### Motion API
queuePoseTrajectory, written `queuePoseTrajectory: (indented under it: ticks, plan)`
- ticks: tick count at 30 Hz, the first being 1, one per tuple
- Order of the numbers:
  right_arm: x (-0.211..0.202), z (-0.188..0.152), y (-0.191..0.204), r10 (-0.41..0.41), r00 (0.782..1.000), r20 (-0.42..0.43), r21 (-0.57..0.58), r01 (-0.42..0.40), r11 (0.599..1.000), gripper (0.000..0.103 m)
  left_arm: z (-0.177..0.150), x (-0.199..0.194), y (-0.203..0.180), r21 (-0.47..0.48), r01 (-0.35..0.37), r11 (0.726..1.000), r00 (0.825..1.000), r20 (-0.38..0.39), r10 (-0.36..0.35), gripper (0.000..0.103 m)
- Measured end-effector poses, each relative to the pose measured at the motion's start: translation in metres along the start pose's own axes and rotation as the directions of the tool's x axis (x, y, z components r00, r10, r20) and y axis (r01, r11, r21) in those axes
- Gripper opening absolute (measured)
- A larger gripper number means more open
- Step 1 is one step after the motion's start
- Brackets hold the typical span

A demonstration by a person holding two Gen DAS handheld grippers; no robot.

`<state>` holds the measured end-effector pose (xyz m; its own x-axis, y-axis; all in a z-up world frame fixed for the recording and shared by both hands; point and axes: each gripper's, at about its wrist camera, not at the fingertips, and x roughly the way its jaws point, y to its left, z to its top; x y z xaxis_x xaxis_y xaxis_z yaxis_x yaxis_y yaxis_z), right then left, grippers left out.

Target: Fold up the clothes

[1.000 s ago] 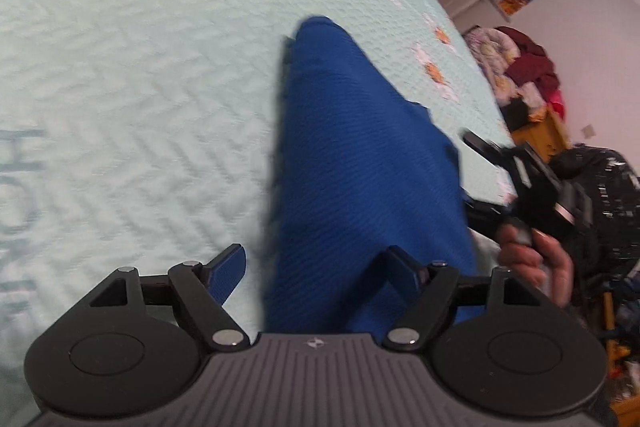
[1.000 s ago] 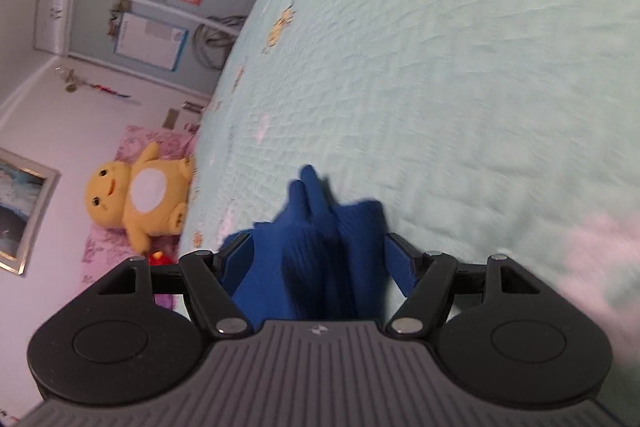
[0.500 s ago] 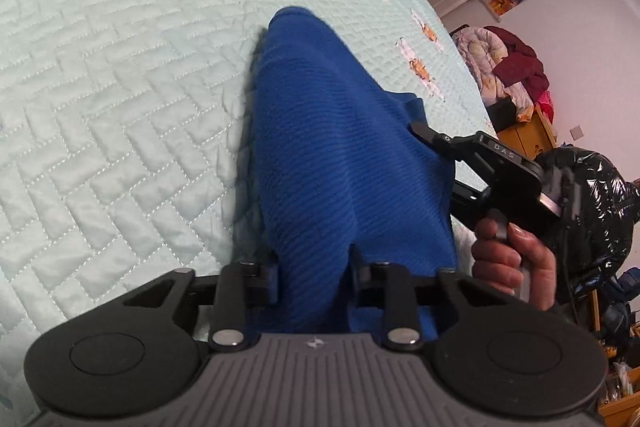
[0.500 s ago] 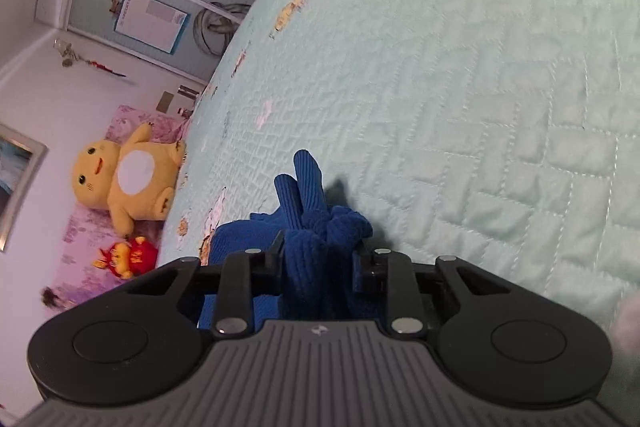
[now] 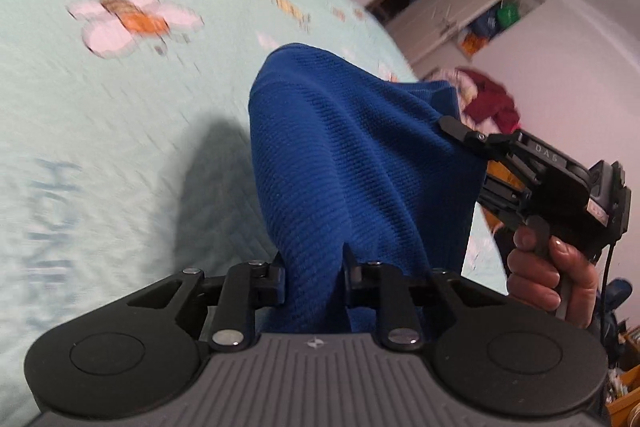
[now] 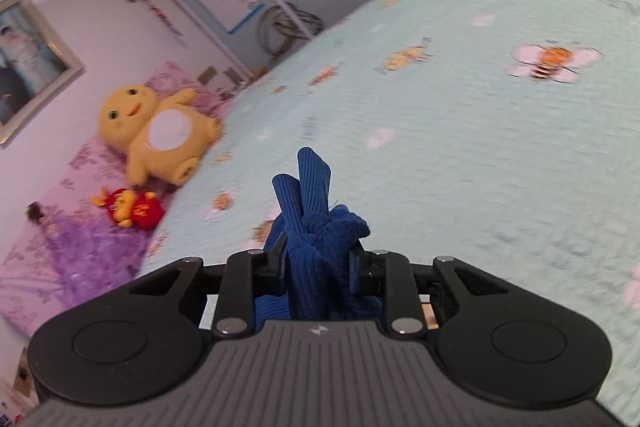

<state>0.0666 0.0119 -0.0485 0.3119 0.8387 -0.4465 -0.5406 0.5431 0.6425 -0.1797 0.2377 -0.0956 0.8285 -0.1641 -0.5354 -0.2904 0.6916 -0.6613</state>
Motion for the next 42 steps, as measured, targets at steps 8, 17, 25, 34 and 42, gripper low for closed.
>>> queuePoseTrajectory:
  ticks: [8,17,25,34,42]
  plan:
    - [0.036,-0.024,0.117,0.166,0.985,-0.036,-0.002,-0.166,0.986,0.027,0.004,-0.138,0.040,-0.046,-0.101,0.994,0.959,0.262,0.110,0.024]
    - [0.137,-0.075,0.246,0.332,0.935,-0.129,0.040,-0.329,0.943,0.027,0.040,-0.250,0.114,-0.087,-0.266,0.960,0.868,0.411,0.278,0.024]
    - [0.263,-0.119,0.302,0.394,0.897,-0.202,0.158,-0.367,0.917,0.027,0.099,-0.270,0.219,-0.146,-0.386,0.911,0.831,0.374,0.412,0.024]
    - [0.344,-0.180,0.308,0.231,0.940,-0.252,-0.050,-0.251,0.967,0.044,0.073,-0.272,0.346,-0.385,-0.444,0.809,0.784,0.271,0.559,0.035]
    - [0.336,-0.211,0.352,0.284,0.895,-0.344,-0.244,-0.377,0.893,0.044,0.043,-0.234,0.293,-0.268,-0.392,0.880,0.799,0.374,0.470,0.035]
